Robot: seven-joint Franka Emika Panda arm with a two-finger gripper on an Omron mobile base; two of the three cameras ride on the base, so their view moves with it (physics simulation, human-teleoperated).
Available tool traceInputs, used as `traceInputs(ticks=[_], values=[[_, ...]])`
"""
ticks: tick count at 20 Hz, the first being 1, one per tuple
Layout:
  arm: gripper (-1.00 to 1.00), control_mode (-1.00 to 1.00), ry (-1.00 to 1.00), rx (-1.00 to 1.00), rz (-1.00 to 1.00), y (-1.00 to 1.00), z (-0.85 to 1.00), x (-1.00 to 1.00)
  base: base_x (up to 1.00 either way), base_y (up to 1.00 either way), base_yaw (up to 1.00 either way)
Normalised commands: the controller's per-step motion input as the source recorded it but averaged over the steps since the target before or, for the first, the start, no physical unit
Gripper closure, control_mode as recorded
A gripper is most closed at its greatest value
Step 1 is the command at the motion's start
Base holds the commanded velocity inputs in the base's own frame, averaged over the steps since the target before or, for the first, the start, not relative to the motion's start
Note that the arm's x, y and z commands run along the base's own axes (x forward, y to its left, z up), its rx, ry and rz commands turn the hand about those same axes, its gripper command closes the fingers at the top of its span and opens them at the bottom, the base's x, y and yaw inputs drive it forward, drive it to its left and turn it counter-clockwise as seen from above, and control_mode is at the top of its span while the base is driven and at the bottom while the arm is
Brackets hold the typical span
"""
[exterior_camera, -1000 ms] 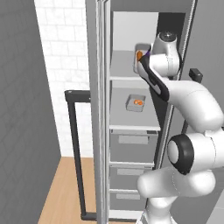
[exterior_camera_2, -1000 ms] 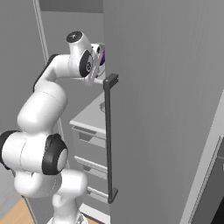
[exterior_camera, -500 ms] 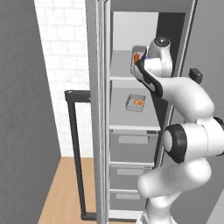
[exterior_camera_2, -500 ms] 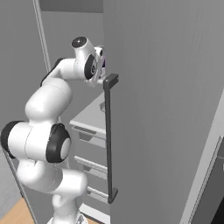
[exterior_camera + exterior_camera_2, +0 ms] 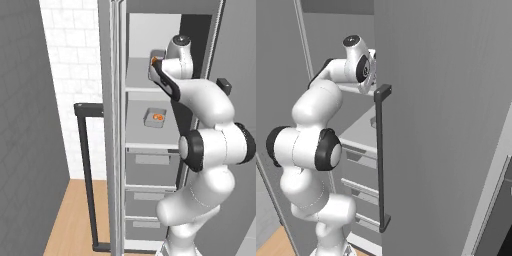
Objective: Take the meat container that has the shrimp and place it on the second highest rack of the freezer. Then take the vegetable container that has the eggplant and carrot and place it on the highest rack of the freezer.
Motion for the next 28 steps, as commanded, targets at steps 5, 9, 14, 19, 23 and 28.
traceInputs(ticks=[5,9,14,19,23,28], values=[[1.00,-1.00,-0.03,0.00,0.00,-0.12,-0.39,0.24,0.00,0.00,0.00],[1.00,-1.00,-0.06,0.00,0.00,0.00,-0.22,0.03,0.00,0.00,0.00],[1.00,-1.00,0.00,0.00,0.00,0.00,0.00,0.00,0.00,0.00,0.00],[-1.00,-1.00,0.00,0.00,0.00,0.00,0.00,0.00,0.00,0.00,0.00],[-1.00,-1.00,0.00,0.00,0.00,0.00,0.00,0.00,0.00,0.00,0.00],[-1.00,-1.00,-0.02,0.00,0.00,0.00,0.15,-0.37,0.00,0.00,0.00]])
